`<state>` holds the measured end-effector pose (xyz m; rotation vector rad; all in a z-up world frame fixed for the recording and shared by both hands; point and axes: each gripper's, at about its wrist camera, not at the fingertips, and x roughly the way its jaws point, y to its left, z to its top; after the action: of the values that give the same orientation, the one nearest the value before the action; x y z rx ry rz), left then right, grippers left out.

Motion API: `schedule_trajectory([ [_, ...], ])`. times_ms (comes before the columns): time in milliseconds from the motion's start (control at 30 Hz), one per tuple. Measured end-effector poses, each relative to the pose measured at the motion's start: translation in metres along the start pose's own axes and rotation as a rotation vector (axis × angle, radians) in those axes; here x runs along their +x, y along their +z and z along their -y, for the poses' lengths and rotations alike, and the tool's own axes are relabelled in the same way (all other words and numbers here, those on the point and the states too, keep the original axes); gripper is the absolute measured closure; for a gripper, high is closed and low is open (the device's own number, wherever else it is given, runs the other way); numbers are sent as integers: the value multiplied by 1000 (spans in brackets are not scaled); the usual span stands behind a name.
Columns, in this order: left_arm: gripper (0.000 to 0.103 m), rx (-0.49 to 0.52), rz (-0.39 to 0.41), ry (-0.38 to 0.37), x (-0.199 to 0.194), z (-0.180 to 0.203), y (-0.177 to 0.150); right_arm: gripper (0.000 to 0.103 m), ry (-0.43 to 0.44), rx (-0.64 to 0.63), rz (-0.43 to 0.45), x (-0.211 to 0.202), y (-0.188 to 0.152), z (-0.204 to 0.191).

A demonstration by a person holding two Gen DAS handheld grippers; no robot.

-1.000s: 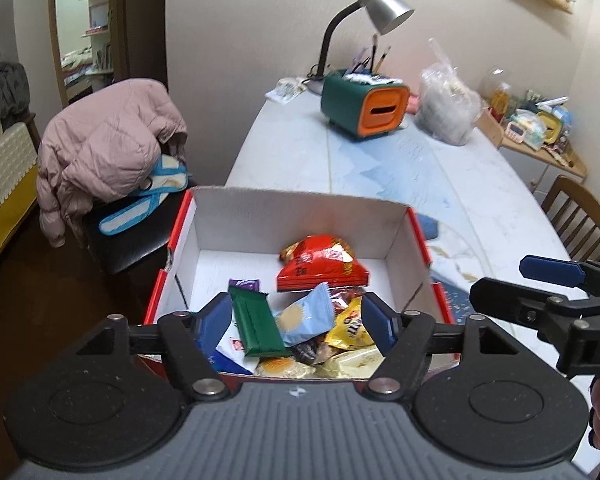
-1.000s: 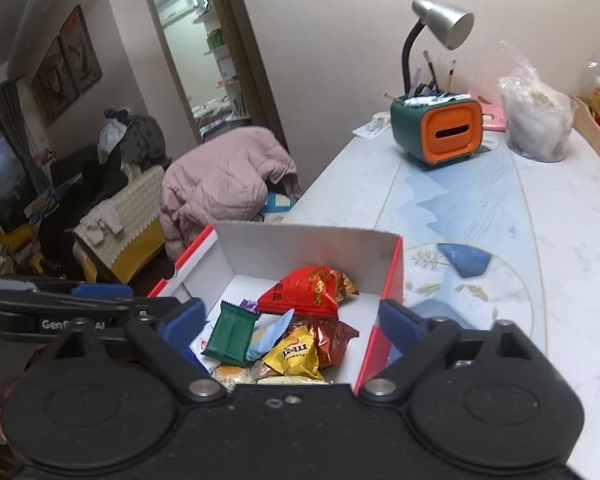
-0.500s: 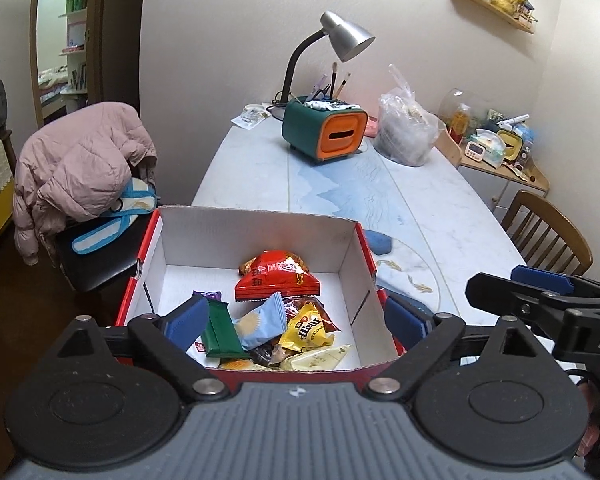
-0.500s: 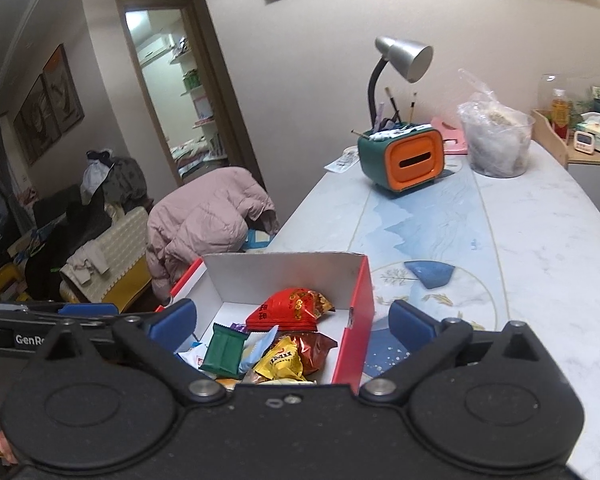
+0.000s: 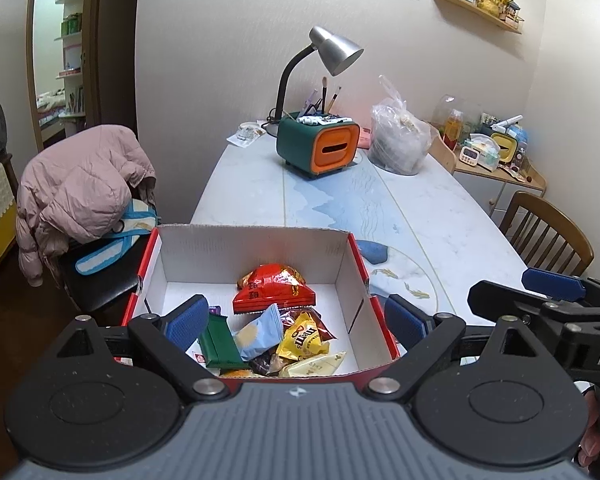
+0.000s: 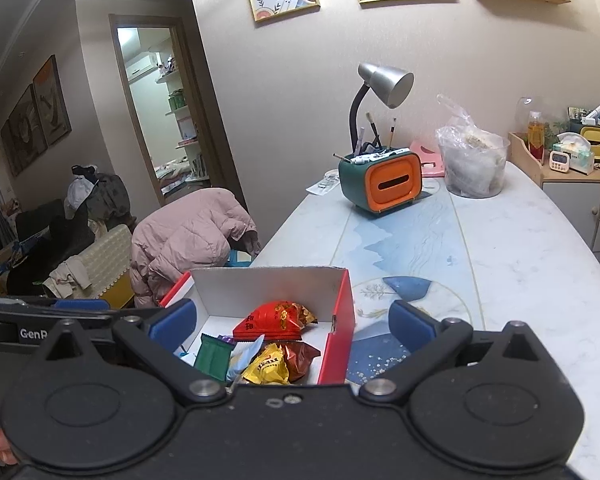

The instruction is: Organize snacks

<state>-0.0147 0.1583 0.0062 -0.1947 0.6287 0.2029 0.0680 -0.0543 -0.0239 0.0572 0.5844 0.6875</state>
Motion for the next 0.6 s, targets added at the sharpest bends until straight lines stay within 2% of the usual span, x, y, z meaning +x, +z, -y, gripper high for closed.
schedule_trajectory([
  [600, 8, -14, 13, 13, 4, -1, 1, 0, -17, -25, 5, 3, 1, -7],
])
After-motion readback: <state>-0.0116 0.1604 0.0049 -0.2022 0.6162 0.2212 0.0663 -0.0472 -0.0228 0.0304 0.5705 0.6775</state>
